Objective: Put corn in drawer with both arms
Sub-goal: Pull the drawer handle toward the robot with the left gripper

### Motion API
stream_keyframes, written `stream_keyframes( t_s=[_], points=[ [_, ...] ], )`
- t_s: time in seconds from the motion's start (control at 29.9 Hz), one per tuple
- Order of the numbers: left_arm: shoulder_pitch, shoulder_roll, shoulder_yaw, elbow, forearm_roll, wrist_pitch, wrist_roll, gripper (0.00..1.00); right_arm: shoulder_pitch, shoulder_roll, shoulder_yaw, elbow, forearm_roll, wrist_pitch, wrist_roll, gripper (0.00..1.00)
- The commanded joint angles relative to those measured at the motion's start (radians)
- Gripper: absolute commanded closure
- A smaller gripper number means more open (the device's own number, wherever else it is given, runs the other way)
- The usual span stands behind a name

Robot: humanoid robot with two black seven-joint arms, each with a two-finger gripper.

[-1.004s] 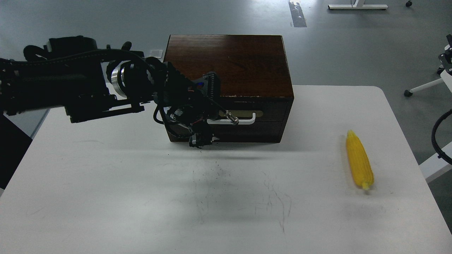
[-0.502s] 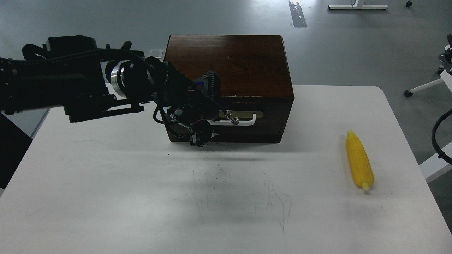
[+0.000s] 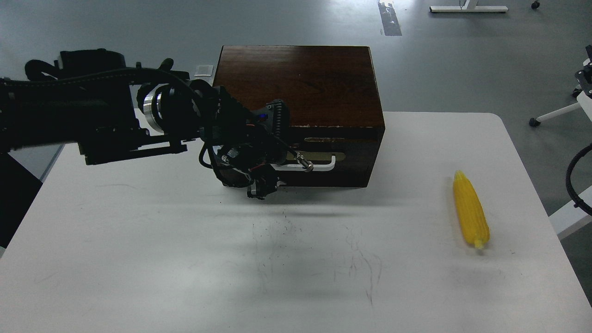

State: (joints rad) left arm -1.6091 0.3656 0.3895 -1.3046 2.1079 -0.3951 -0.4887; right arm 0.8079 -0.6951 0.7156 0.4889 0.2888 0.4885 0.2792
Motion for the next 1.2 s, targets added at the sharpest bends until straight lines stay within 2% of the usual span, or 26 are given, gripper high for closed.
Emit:
stream_keyframes(
  t_s=[0.0,0.23,1.17],
  points=[
    [-0.005,0.009,-0.001,-0.035,0.0,-0.008,0.0,0.61,0.0,0.002,-0.001,-0.023,0.0,0.0,0.0,0.0],
    [-0.017,0.009,-0.001,-0.041,0.0,-0.027,0.0,0.58,0.004,-0.001,-0.001,-0.026,0.0,0.0,0.0,0.0],
    [-0.014,0.007,-0.001,-0.073,-0.003,-0.045,0.0,0.59,0.002,-0.02,-0.001,-0.026,0.001,0.0,0.0,0.0]
  ],
)
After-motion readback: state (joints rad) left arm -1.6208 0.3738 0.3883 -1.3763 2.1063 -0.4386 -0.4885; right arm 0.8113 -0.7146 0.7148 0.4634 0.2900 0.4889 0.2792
